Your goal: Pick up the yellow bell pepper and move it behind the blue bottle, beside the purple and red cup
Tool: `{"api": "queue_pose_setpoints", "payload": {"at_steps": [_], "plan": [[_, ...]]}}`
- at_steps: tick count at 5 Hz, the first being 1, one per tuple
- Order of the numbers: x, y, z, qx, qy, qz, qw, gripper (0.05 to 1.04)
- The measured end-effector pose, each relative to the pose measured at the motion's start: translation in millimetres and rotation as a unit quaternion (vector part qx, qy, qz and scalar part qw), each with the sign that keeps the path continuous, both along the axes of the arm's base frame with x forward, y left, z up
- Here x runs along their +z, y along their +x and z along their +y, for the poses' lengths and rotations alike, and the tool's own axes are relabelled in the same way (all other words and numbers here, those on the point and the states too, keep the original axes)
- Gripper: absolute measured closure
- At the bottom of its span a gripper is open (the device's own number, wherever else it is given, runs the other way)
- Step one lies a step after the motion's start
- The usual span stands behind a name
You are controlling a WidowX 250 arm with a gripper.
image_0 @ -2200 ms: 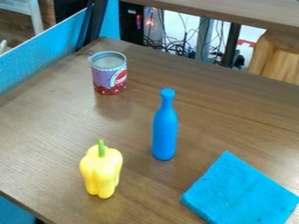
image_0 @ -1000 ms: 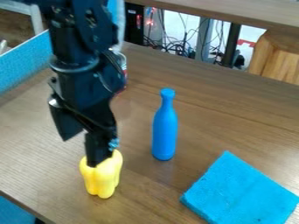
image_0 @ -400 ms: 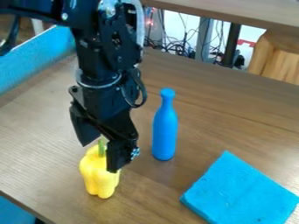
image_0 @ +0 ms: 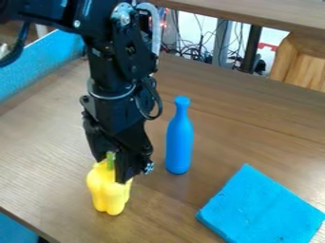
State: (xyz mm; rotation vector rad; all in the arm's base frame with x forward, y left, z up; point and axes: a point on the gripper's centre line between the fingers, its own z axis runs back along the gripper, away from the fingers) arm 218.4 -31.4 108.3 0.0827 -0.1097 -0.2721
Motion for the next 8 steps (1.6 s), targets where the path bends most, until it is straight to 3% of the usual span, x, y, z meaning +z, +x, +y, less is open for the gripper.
{"api": "queue_pose_setpoints", "payload": {"at_steps": [1, 2, 4, 5, 6, 7, 8], "plan": [[-0.4, -3, -1, -0.008, -0.001, 0.01, 0.9999, 0.732], [2.5, -9, -4, -0.015, -0.013, 0.022, 0.9996, 0.908], [30.9, -16, -17, -0.038, -0.051, 0.036, 0.9974, 0.971], [69.7, -10, -40, -0.06, -0.089, 0.026, 0.9939, 0.971], [117.0, 11, -56, -0.071, -0.123, -0.001, 0.9898, 0.971], [141.6, 48, -69, -0.069, -0.14, -0.018, 0.9875, 0.971], [151.8, 90, -50, -0.026, -0.146, -0.034, 0.9884, 0.971]]}}
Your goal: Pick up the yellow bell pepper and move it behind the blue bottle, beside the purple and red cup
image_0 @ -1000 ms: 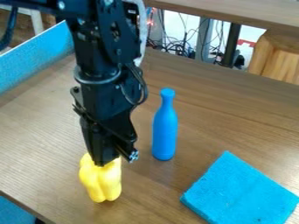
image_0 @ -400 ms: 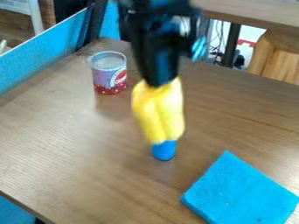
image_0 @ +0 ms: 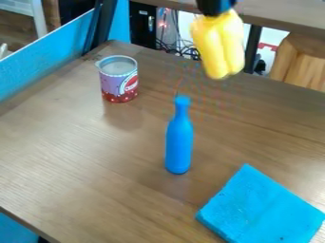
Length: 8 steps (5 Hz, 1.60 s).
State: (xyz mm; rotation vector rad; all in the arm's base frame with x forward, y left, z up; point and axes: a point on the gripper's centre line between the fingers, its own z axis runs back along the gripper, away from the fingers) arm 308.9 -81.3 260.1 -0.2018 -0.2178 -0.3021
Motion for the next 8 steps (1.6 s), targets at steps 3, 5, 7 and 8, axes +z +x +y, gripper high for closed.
{"api": "queue_pose_setpoints", "payload": {"at_steps": [3, 5, 7, 8], "plan": [[-63.1, 82, 74, 0.081, 0.025, 0.024, 0.9961, 0.971], [-92.5, 111, 103, 0.091, 0.069, -0.013, 0.9934, 0.971], [-130.6, 105, 119, 0.073, 0.092, 0.0, 0.9932, 0.971], [-142.6, 100, 129, 0.073, 0.077, 0.025, 0.994, 0.954]]}}
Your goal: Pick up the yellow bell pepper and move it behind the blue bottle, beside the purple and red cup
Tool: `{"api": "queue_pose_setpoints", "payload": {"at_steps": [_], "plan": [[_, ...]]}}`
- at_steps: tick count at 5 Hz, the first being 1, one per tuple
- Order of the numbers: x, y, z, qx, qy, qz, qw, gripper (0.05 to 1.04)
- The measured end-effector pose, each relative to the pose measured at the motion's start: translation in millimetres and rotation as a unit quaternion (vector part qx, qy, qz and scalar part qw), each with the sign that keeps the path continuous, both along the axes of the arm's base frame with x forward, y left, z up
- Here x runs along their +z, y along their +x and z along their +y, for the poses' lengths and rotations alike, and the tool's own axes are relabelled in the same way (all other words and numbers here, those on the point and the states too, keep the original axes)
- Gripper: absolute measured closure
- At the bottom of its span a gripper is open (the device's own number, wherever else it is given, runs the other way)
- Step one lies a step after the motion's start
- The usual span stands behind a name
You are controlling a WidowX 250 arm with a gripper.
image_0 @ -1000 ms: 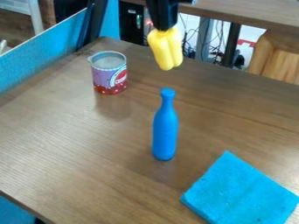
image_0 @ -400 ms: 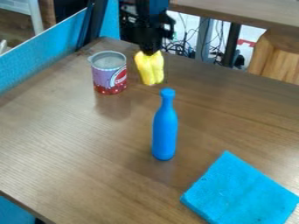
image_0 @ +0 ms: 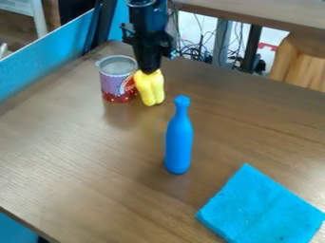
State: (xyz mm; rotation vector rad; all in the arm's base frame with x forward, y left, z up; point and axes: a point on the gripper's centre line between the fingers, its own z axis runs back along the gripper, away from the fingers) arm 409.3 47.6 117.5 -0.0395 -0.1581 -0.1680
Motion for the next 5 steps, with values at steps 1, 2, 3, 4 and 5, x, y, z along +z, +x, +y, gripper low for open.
{"api": "queue_pose_setpoints", "payload": {"at_steps": [1, 2, 3, 4, 5], "plan": [[-1.1, -3, 1, -0.002, 0.002, 0.013, 0.9999, 0.86], [-2.0, -9, 0, -0.005, -0.001, 0.034, 0.9994, 0.578], [1.6, -10, -4, -0.004, -0.012, 0.034, 0.9993, 0.27], [52.4, -20, -11, -0.012, -0.024, -0.013, 0.9995, 0.074], [89.4, -41, -5, -0.006, -0.023, -0.022, 0.9995, 0.075]]}}
